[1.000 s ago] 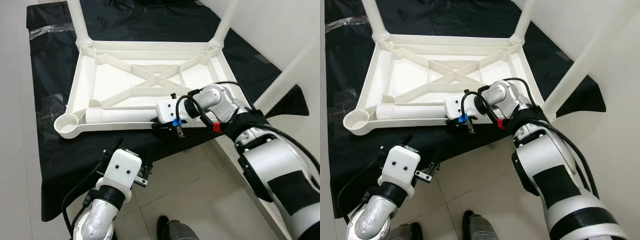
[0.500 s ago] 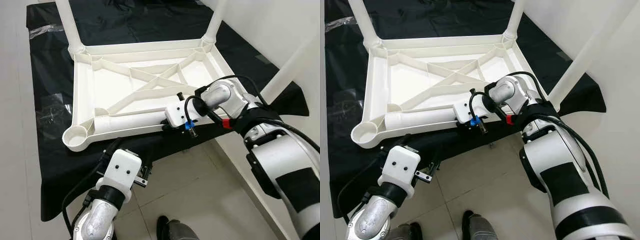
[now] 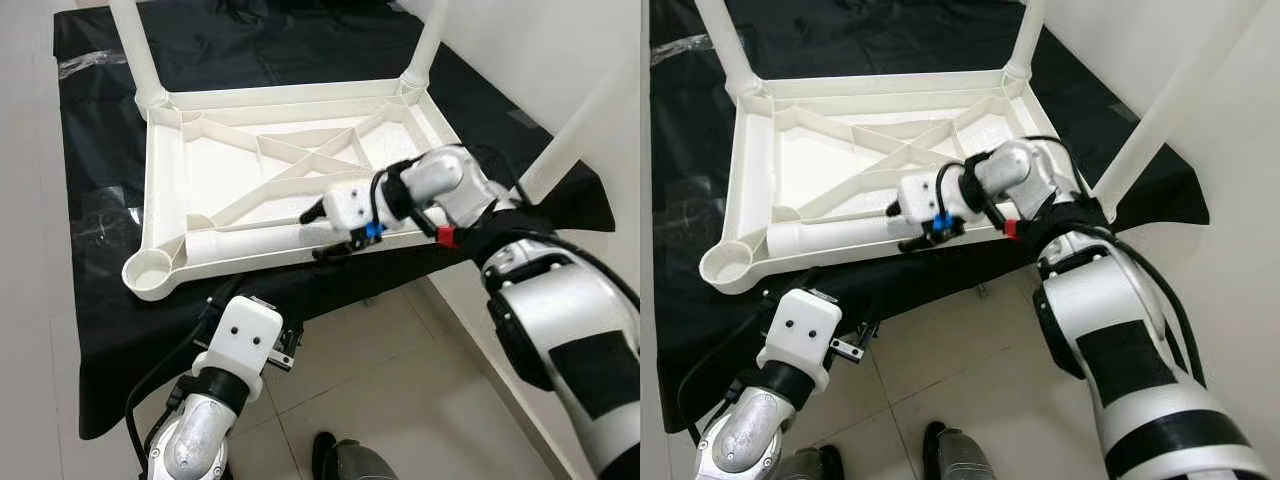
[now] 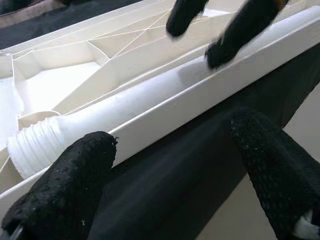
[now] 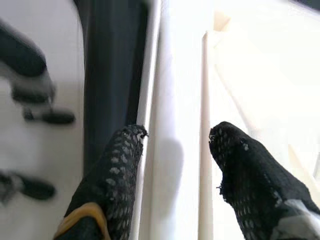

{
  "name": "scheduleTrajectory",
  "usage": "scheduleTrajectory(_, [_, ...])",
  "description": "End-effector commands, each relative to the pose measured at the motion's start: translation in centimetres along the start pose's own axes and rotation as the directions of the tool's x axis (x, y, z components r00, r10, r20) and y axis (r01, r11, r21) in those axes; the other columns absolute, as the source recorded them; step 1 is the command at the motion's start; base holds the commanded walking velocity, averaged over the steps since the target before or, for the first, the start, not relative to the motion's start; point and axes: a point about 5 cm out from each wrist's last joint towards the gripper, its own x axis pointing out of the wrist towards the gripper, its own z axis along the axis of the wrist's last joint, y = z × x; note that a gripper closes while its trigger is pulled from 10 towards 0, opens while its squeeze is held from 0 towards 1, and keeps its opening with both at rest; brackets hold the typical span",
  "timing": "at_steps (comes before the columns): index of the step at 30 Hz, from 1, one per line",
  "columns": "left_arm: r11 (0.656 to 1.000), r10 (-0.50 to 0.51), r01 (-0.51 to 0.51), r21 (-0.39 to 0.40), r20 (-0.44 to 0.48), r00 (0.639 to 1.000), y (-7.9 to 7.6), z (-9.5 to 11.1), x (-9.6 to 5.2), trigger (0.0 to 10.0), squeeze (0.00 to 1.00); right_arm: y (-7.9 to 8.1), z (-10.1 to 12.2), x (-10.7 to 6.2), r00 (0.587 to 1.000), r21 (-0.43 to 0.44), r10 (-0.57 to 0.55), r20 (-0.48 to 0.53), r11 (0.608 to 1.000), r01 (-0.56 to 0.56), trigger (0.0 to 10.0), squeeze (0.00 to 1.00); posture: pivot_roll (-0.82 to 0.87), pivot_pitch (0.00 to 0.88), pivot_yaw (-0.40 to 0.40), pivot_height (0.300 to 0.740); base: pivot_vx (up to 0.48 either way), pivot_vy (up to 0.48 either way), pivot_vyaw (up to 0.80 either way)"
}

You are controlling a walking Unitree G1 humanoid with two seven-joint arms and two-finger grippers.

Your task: Building children table

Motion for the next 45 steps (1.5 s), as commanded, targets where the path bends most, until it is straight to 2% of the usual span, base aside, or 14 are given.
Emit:
scheduleTrajectory(1, [0.999,-0.041,0.041,-0.002,-0.025,0.999,-0.1,-0.4,0.1,10.0,0.0,-0.9,0.8,-1.6,0.991,0.084,-0.063,0.12,0.995,0.053,10.0,0.0,0.07,0.157,-0.123,0.74,0.0,0.0,0.0])
scheduleTrajectory(6, [0.998,-0.063,0.063,-0.018,-0.029,0.998,0.4,-0.4,0.6,10.0,0.0,-2.2,1.6,-2.5,0.941,0.191,-0.233,0.247,0.963,0.189,10.0,0.0,0.08,0.151,-0.113,0.74,0.0,0.0,0.0])
scheduleTrajectory(9, [0.994,-0.109,0.109,-0.018,-0.027,0.994,2.8,0.3,3.2,10.0,0.0,-3.7,1.0,-3.7,0.754,0.481,-0.582,0.305,0.777,0.405,10.0,0.0,0.1,0.139,-0.099,0.74,0.0,0.0,0.0])
scheduleTrajectory(11, [0.994,-0.109,0.109,-0.018,-0.027,0.994,2.8,0.3,3.2,10.0,0.0,-3.7,1.0,-3.7,0.754,0.481,-0.582,0.305,0.777,0.405,10.0,0.0,0.1,0.139,-0.099,0.74,0.0,0.0,0.0])
scheduleTrajectory(12, [0.992,-0.126,0.125,-0.022,-0.025,0.992,3.4,0.6,4.0,10.0,0.0,-3.8,0.5,-3.8,0.7,0.549,-0.655,0.284,0.71,0.442,10.0,0.0,0.1,0.138,-0.094,0.74,0.0,0.0,0.0])
scheduleTrajectory(13, [0.992,-0.126,0.125,-0.022,-0.025,0.992,3.4,0.6,4.0,10.0,0.0,-3.8,0.5,-3.8,0.7,0.549,-0.655,0.284,0.71,0.442,10.0,0.0,0.1,0.138,-0.094,0.74,0.0,0.0,0.0])
scheduleTrajectory(15, [0.981,-0.193,0.193,-0.012,-0.071,0.979,4.7,0.7,5.8,10.0,0.0,-3.7,-1.2,-3.4,0.549,0.674,-0.82,0.162,0.499,0.545,10.0,0.0,0.1,0.141,-0.086,0.74,0.0,0.0,0.0])
scheduleTrajectory(16, [0.981,-0.193,0.193,-0.012,-0.071,0.979,4.7,0.7,5.8,10.0,0.0,-3.7,-1.2,-3.4,0.549,0.674,-0.82,0.162,0.499,0.545,10.0,0.0,0.1,0.141,-0.086,0.74,0.0,0.0,0.0])
scheduleTrajectory(17, [0.974,-0.223,0.213,-0.078,-0.161,0.961,5.9,0.2,7.1,10.0,0.0,-3.3,-2.6,-3.0,0.411,0.772,-0.91,0.047,0.295,0.563,10.0,0.0,0.1,0.142,-0.082,0.74,0.0,0.0,0.0])
scheduleTrajectory(18, [0.974,-0.223,0.213,-0.078,-0.161,0.961,5.9,0.2,7.1,10.0,0.0,-3.3,-2.6,-3.0,0.411,0.772,-0.91,0.047,0.295,0.563,10.0,0.0,0.1,0.142,-0.082,0.74,0.0,0.0,0.0])
scheduleTrajectory(21, [0.972,-0.217,0.192,-0.134,-0.216,0.952,7.9,0.3,8.2,10.0,0.0,-2.6,-3.5,-2.1,0.28,0.682,-0.95,-0.141,0.112,0.723,10.0,0.0,0.1,0.15,-0.068,0.74,0.0,0.0,0.0])
scheduleTrajectory(32, [0.955,-0.193,0.116,-0.271,-0.274,0.942,11.0,1.4,10.0,10.0,0.0,-1.6,-4.3,-1.4,0.27,0.777,-0.948,-0.168,0.041,0.628,10.0,0.0,0.11,0.155,-0.066,0.74,0.0,0.0,0.0])
scheduleTrajectory(38, [0.891,-0.249,0.058,-0.45,-0.377,0.892,12.5,1.5,10.4,10.0,0.0,-0.9,-3.5,-1.5,0.154,0.783,-0.968,-0.198,-0.062,0.619,10.0,0.0,0.12,0.158,-0.06,0.74,0.0,0.0,0.0])
scheduleTrajectory(45, [0.834,-0.301,0.033,-0.55,-0.404,0.864,12.5,1.1,10.4,10.0,0.0,-0.7,-2.2,-1.7,0.13,0.811,-0.982,-0.134,-0.033,0.585,10.0,0.0,0.12,0.159,-0.057,0.74,0.0,0.0,0.0])
